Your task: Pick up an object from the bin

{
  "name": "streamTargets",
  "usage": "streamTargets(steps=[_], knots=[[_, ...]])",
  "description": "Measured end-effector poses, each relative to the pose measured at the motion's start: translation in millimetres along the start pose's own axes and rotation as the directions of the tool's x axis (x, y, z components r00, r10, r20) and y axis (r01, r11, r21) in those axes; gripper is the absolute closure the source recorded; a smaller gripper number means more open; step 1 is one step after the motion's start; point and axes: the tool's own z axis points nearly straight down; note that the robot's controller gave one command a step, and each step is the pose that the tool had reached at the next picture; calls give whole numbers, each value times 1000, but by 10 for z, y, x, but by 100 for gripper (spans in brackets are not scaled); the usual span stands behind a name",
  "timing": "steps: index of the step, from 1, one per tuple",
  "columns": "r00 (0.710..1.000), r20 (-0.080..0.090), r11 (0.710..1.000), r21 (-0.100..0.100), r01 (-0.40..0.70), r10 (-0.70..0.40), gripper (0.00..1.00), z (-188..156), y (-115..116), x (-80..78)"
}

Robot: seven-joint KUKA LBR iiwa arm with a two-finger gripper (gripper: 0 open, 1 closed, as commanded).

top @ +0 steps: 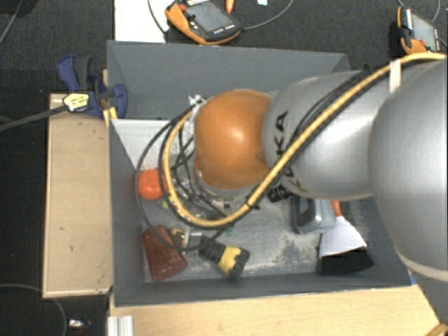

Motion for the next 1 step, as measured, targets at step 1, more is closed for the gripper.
streamTargets(steps=[1], knots=[[1000,7,1000,-2,-7,7,0,-34,-12,-21]])
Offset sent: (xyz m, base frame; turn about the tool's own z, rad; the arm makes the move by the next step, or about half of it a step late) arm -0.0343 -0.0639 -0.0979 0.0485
